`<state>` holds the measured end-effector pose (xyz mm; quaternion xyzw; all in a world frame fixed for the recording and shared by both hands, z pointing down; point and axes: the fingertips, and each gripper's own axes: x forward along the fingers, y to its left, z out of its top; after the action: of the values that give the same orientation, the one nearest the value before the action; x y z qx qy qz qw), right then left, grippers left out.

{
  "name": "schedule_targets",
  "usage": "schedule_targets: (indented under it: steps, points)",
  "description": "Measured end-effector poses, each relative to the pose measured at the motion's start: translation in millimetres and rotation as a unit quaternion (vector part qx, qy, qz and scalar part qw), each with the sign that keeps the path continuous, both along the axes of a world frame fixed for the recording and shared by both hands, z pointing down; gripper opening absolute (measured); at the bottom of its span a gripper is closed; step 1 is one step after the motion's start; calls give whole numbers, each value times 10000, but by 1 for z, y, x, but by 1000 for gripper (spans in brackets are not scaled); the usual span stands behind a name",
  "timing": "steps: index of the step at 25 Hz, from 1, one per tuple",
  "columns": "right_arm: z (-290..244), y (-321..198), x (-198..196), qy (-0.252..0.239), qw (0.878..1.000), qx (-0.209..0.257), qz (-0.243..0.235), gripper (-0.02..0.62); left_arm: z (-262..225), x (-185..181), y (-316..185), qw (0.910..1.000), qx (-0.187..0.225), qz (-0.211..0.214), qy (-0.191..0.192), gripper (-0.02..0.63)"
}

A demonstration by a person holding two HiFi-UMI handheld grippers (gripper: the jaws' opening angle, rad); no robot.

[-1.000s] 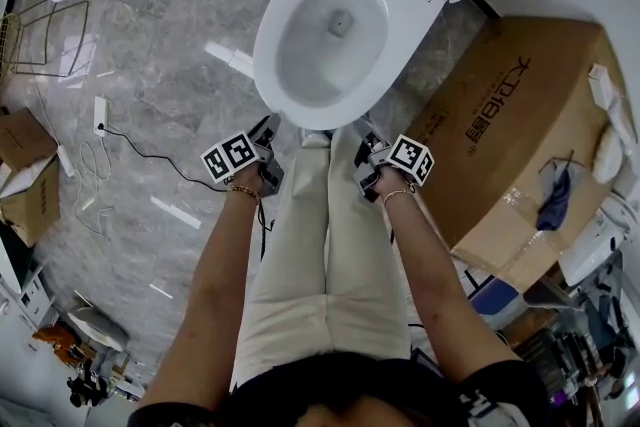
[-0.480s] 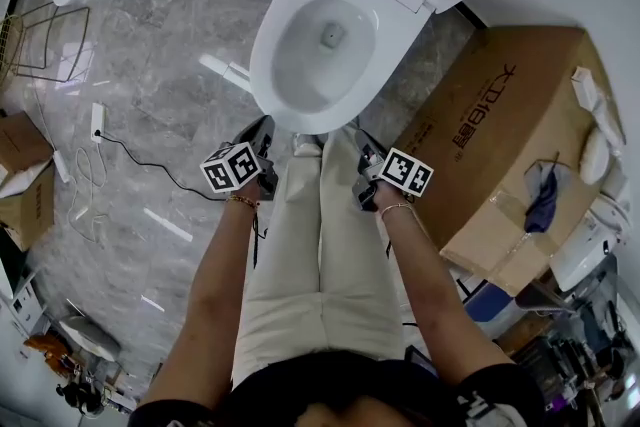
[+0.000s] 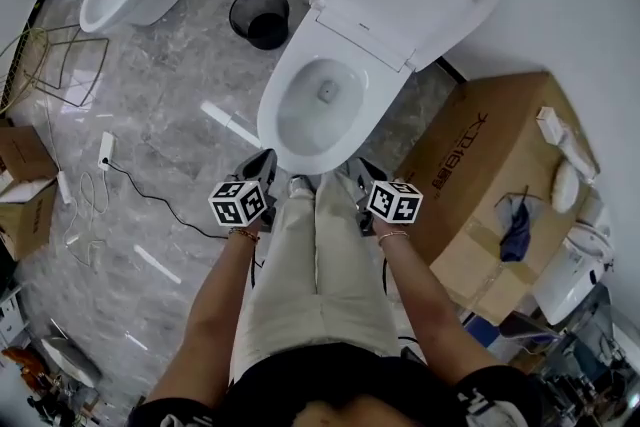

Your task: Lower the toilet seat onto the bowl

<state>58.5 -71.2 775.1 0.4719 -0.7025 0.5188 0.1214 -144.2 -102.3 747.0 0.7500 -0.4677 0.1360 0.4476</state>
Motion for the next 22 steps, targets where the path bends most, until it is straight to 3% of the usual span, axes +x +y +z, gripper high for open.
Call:
schedule_targets:
  steps: [7, 10, 18, 22]
  points:
    - [-46, -26, 1, -87, 9998, 191, -53, 5, -43, 8, -10, 9999, 109, -47, 38, 3]
    - [-66, -42, 0, -4, 9990, 397, -194, 5, -69, 9, -22, 9993, 363, -96, 30, 3]
    - [-142, -64, -4, -63, 9935, 1096, -300, 5, -118, -4, -22, 9990, 346, -220, -186, 3]
    - [-176, -74, -7, -103, 9890, 1431, -368, 5, -155, -9, -29, 9977, 601, -284, -163, 3]
